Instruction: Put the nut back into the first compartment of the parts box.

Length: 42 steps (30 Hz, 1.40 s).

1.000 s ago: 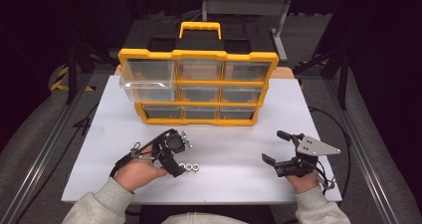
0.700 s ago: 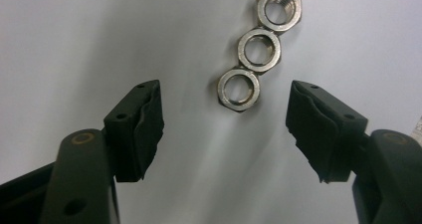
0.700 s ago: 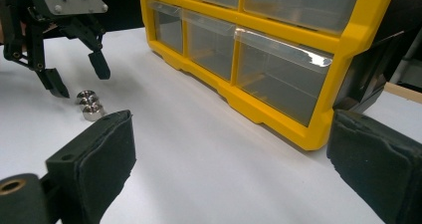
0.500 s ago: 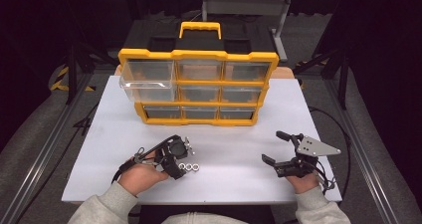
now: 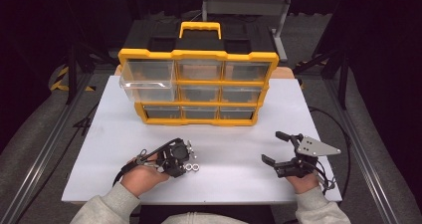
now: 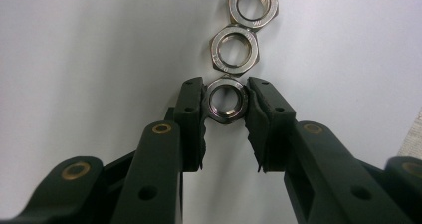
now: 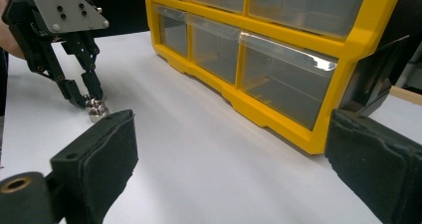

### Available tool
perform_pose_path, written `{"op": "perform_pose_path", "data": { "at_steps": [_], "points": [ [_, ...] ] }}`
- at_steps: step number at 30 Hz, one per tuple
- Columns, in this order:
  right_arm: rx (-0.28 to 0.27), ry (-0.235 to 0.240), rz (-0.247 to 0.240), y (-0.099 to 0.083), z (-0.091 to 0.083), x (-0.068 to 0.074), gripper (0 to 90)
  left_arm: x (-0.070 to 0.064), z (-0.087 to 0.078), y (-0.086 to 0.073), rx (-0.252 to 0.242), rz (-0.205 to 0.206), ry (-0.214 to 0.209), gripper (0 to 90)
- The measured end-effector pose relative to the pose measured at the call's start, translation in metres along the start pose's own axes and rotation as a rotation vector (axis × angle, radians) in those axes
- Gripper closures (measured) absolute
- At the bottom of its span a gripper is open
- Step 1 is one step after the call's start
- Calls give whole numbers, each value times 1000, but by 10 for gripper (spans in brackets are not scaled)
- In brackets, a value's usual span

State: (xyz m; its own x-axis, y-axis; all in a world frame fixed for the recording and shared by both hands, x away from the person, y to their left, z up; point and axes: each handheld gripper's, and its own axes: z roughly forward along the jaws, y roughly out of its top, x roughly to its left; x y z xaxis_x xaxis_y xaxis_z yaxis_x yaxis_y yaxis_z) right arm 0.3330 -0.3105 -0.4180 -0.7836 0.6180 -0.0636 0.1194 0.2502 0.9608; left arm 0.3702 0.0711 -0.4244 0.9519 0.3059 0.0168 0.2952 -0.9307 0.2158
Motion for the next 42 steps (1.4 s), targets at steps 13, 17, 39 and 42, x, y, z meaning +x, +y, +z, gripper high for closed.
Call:
{"op": "perform_pose_path", "data": {
  "at_steps": [13, 17, 39, 42],
  "points": [
    [-2, 3, 3, 0, 0, -1, 71, 3, -25, 1, -4, -23, -27, 695],
    [1, 1, 4, 0, 0, -1, 72, 4, -41, 1, -26, -39, -37, 695],
    [-1, 4, 15, -2, 0, -1, 71, 8, -128, 7, -53, 18, -53, 695],
    [2, 2, 15, -2, -1, -1, 71, 10, -146, 9, -65, 17, -46, 696]
  ]
}}
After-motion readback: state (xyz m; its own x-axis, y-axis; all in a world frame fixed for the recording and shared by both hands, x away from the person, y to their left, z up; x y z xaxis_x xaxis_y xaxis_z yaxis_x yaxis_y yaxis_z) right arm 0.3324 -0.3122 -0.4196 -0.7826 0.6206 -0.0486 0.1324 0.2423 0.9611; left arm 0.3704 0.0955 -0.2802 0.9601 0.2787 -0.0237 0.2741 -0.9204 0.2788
